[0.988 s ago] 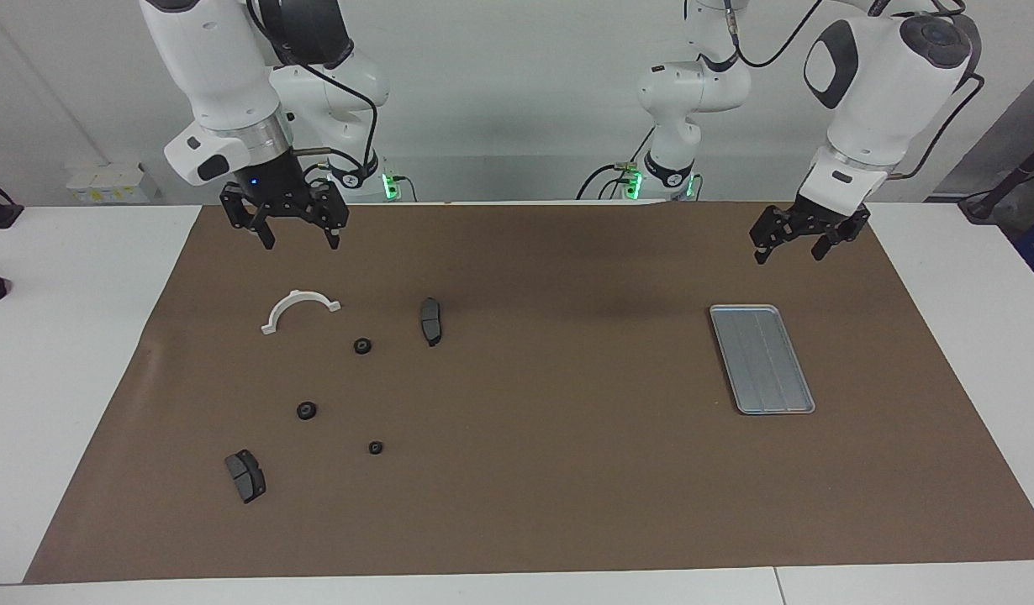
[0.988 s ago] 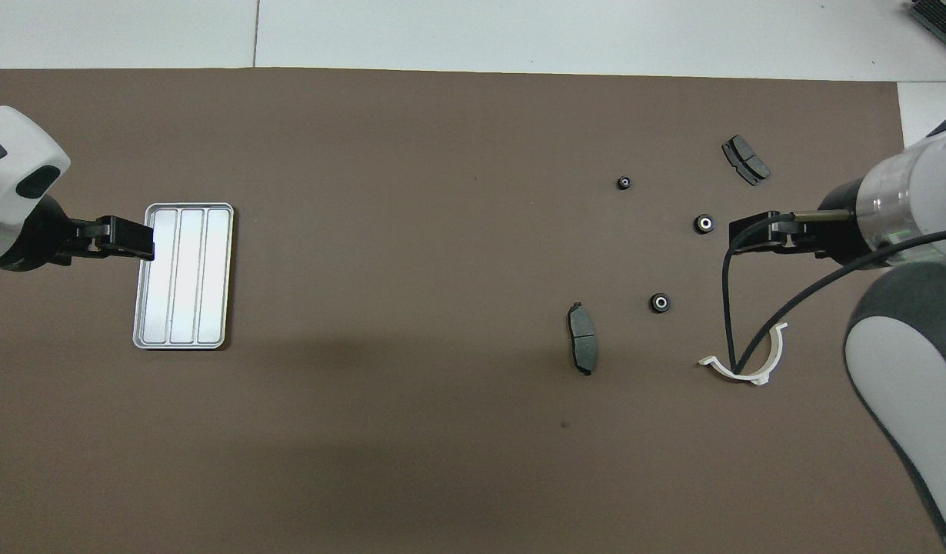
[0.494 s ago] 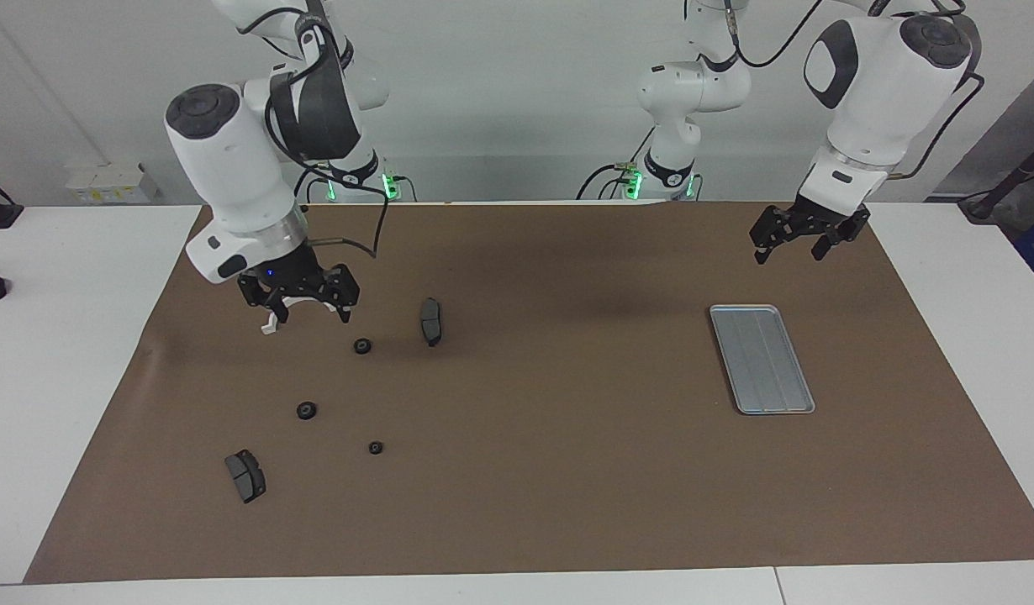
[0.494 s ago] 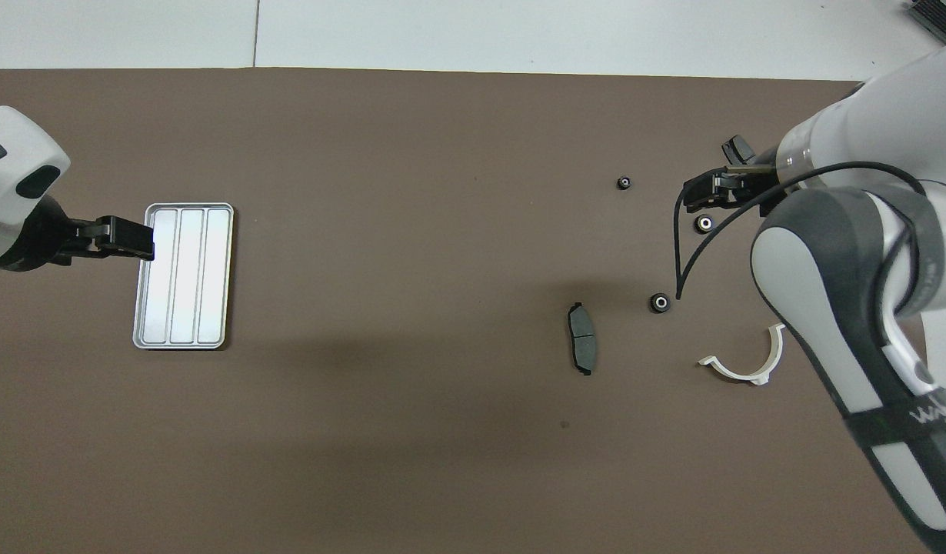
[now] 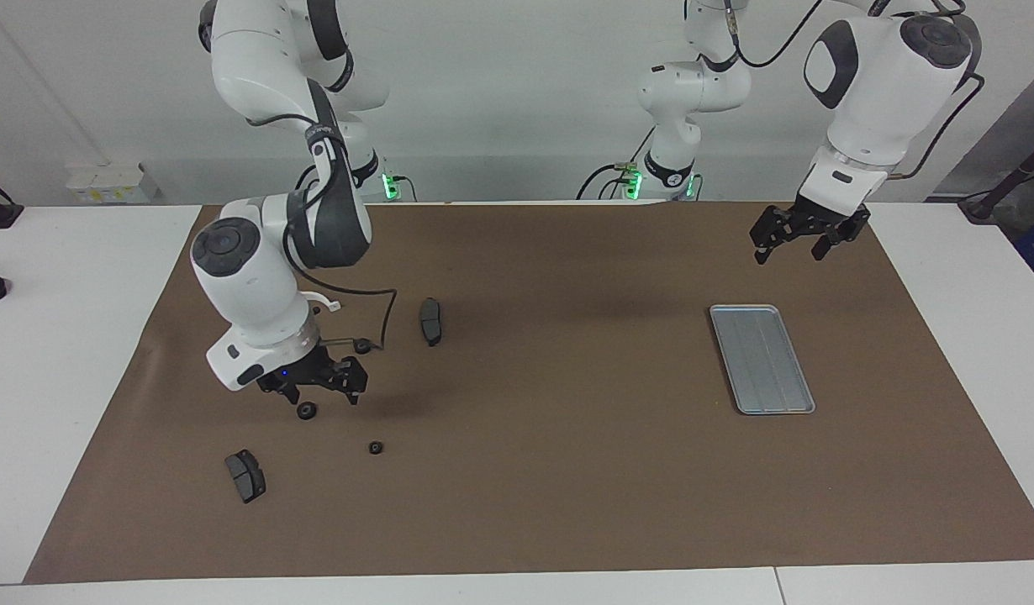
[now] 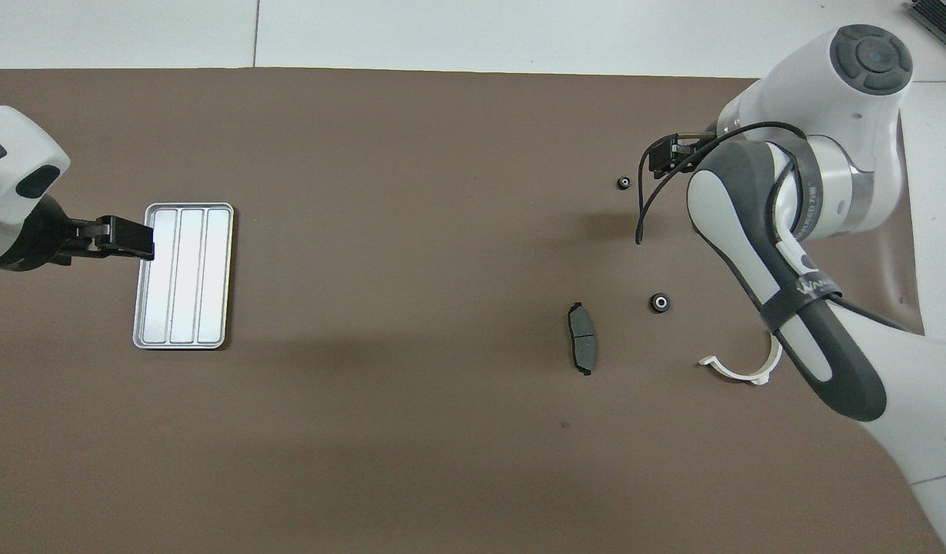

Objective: Pick bearing gear from pile to tray

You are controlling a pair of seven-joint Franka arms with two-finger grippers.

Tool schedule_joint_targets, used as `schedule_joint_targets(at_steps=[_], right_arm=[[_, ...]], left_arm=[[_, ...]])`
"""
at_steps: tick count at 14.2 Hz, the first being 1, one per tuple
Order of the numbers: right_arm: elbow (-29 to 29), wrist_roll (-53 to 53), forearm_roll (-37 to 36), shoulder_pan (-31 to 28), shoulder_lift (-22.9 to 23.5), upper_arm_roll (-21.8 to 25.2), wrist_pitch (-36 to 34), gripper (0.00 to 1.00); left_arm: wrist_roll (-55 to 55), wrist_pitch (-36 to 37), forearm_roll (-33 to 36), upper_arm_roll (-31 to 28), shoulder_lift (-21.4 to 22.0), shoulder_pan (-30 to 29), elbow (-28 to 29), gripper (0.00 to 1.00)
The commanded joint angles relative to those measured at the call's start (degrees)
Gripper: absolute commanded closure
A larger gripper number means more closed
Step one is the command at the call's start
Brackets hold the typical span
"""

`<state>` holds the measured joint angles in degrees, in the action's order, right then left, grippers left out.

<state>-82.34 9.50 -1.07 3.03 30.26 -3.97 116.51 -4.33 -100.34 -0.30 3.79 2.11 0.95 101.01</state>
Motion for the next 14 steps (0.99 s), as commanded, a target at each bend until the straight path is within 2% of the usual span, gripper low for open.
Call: schedule_joint_targets(at_steps=[1,4,8,14], right_arm=[[5.3,-2.0,-0.9,0.0,6.5,-0.6,2.5,0.00],[5.6,-2.3,-2.4,1.7,9.3,-0.6,6.2,0.00],[3.1,-2.1,-2.3,2.9,10.1,-0.5,12.0,0.00],[-1.5,-1.8,-2.2,3.1,9.6,-0.5,15.2,0.20]], left_arm=[[0.8,-0.7,0.8,0.2,1.6,-0.5,1.7,0.00],[0.8,-0.7,0.8,0.2,1.6,-0.5,1.7,0.00],[0.9,-0.7,0.8,0.2,1.6,-0.5,1.7,0.00],[0.9,-0.7,0.7,0.2,1.6,-0.5,1.7,0.00]])
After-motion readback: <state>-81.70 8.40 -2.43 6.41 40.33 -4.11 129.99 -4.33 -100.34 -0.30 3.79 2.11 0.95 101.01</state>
